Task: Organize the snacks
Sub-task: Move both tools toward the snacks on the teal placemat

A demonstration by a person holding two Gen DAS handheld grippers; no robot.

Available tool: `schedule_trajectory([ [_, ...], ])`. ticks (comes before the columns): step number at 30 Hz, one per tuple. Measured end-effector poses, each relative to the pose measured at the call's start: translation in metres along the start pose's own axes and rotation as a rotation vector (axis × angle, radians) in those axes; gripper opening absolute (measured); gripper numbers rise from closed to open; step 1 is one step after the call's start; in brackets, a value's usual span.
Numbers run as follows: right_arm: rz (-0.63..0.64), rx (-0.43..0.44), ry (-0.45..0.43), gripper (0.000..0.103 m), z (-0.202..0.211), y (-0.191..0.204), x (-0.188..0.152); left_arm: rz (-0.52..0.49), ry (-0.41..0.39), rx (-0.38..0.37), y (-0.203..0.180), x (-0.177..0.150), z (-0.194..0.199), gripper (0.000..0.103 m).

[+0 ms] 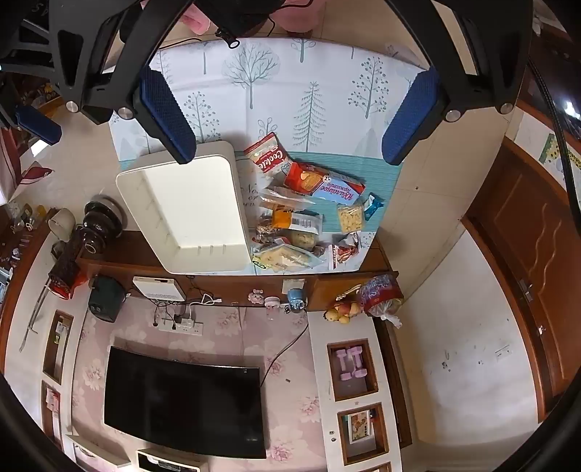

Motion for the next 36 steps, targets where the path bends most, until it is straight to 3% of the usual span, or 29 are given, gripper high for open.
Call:
schedule_trajectory([
  [23, -0.002, 0.005, 0.002, 0.083, -0.006, -0.008, 0.002, 0.005, 0.001, 0.01, 0.003, -0.002, 0.005, 0.102],
  [36, 0.005, 0.045, 0.025, 0.083, -0.027, -0.002, 0.008, 0.02, 0.065, 0.071, 0.009, 0.004, -0.016, 0.102],
])
Point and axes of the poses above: each gripper's, at about its wrist camera, not at the fingertips, and z roughly against the way its jaws point, y to its left, x to its top, the point moved 4 cm from there along -z, roughly the way its jaws point, and after that the axes turned 7 degrees about x, right-handed, at the moved point
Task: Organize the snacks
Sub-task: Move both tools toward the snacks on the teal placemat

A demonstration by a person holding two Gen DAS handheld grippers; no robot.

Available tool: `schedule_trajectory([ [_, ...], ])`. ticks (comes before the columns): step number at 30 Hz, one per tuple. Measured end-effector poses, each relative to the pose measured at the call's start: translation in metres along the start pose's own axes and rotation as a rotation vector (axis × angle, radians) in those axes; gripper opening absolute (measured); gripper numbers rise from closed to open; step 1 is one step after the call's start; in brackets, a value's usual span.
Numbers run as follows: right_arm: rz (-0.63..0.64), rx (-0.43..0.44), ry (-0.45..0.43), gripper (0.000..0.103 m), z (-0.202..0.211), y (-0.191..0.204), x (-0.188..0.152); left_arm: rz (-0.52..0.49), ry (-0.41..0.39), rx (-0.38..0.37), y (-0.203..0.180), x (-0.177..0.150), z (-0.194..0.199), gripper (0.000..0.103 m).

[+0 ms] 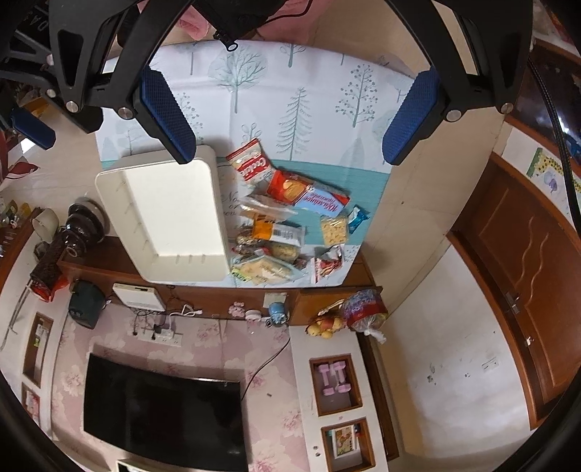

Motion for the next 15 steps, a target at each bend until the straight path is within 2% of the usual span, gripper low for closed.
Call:
schedule_trajectory([
  [9, -0.011, 0.018, 0.045, 0.083, -0.017, 0.009, 0.003, 0.014, 0.055, -0.005, 0.013, -0.001, -0.019, 0.102],
  [15, -0.065, 0.001, 0.072, 0.083, -0.031, 0.006, 0.007, -0.01, 0.125, -0.029, 0.017, 0.006, -0.048, 0.102],
])
Point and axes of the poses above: each gripper's, at about its wrist camera, not at the fingertips, and z roughly against the way its jaws point, y to its left, x to its top, the point moved 4 cm from there along -z, roughly the way its jaws point, and after that the axes turned 7 degrees about x, right-handed, at the moved point
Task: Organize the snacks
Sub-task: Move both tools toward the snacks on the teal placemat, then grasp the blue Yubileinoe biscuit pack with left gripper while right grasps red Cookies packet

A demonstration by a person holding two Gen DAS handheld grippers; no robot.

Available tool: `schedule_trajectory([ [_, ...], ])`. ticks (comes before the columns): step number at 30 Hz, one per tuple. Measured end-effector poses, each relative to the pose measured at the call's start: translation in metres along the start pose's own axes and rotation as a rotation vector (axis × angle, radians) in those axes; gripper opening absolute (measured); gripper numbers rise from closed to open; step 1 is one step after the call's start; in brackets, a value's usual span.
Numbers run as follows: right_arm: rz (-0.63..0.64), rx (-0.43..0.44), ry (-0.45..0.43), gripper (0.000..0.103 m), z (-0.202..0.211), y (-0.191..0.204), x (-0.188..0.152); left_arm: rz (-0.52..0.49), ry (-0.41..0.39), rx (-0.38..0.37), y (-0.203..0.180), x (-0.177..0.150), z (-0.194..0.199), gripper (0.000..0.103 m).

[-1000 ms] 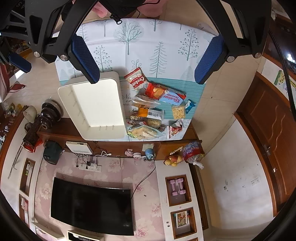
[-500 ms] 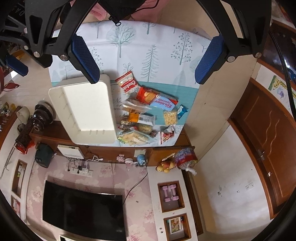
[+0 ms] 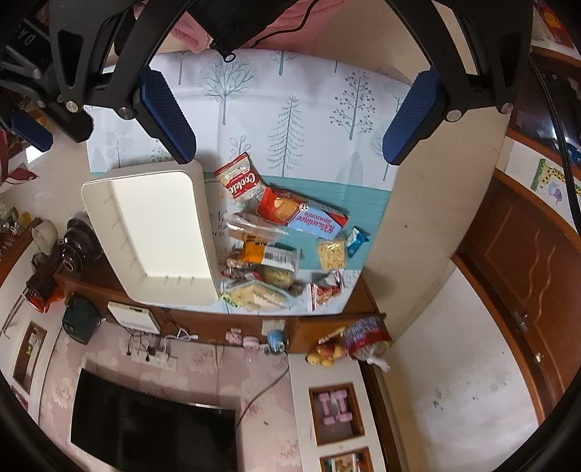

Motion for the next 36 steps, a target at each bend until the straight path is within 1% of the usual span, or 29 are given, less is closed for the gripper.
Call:
schedule_trajectory([
  [3, -0.046, -0.008, 0.013, 0.083, -0.009, -0.001, 0.005, 0.002, 0.047, -0.017, 0.008, 0.006, -0.018, 0.102],
  [7, -0.107, -0.014, 0.054, 0.083, -0.026, 0.0, 0.009, 0.004, 0.096, -0.054, 0.021, 0.016, -0.043, 0.102],
  [13, -0.214, -0.021, 0.144, 0.083, -0.058, 0.003, 0.008, 0.014, 0.197, -0.087, 0.041, 0.03, -0.087, 0.102],
  [18, -0.287, -0.036, 0.213, 0.083, -0.086, 0.005, 0.008, 0.067, 0.289, -0.106, 0.057, 0.042, -0.13, 0.102],
  [22, -0.342, -0.062, 0.236, 0.083, -0.11, 0.005, 0.011, 0.11, 0.364, -0.126, 0.062, 0.052, -0.171, 0.102],
  [24, -0.382, -0.066, 0.252, 0.083, -0.125, 0.004, 0.011, 0.155, 0.393, -0.128, 0.065, 0.056, -0.19, 0.102],
  [26, -0.416, -0.062, 0.249, 0.083, -0.139, 0.004, 0.009, 0.204, 0.415, -0.124, 0.072, 0.058, -0.205, 0.102],
  [28, -0.438, -0.069, 0.231, 0.083, -0.15, 0.006, 0.007, 0.252, 0.445, -0.138, 0.074, 0.06, -0.224, 0.102],
  [32, -0.487, -0.083, 0.187, 0.083, -0.173, 0.009, 0.002, 0.311, 0.49, -0.152, 0.073, 0.061, -0.257, 0.102],
  [36, -0.538, -0.09, 0.151, 0.083, -0.197, 0.011, -0.004, 0.365, 0.566, -0.17, 0.066, 0.058, -0.297, 0.102],
])
Point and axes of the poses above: each gripper's, at about its wrist camera, not at the fingertips, and z roughly against the way its jaws point, y to its left, x to its top, the point moved 4 cm from there along -z, roughly the way its jaws point, and after that the axes turned 7 degrees about x, right-handed, at the moved point
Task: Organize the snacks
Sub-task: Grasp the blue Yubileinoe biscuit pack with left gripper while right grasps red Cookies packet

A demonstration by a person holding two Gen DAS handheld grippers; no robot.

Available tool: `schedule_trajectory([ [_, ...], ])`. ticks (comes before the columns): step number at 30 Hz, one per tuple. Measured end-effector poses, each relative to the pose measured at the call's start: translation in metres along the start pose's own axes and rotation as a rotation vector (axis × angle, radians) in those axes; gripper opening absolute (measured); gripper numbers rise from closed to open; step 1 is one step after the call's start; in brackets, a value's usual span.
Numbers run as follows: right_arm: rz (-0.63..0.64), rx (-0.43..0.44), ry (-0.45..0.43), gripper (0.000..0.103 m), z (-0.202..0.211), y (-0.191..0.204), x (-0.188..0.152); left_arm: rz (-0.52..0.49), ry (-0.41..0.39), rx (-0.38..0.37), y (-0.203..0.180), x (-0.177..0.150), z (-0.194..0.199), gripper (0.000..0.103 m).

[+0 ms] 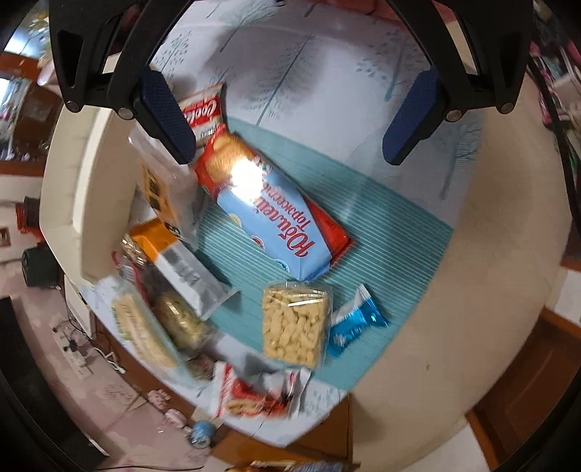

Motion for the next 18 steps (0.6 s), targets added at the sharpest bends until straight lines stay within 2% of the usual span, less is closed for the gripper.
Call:
schedule_trajectory([
  [4, -0.037, 0.0, -0.029, 0.083, -0.023, 0.005, -0.005, 0.079, 0.096, -0.034, 0.0, 0.015, -0.038, 0.102],
  [9, -0.084, -0.029, -0.075, 0.083, -0.049, 0.009, -0.008, 0.152, 0.174, -0.033, 0.0, 0.023, -0.068, 0.102],
  [15, -0.129, -0.095, -0.12, 0.083, -0.073, 0.01, -0.007, 0.204, 0.257, -0.047, -0.002, 0.026, -0.092, 0.102],
  [18, -0.142, -0.13, -0.125, 0.083, -0.083, 0.011, -0.006, 0.227, 0.271, -0.073, -0.004, 0.029, -0.099, 0.102],
])
Point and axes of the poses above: each gripper's, at about its wrist camera, not at the fingertips, and z roughly against the way its jaws point, y to its left, x to its top, the point moved 4 cm from there along -z, roughly the way its jaws point, and after that the axes turned 7 degrees about x, right-handed, at the moved point
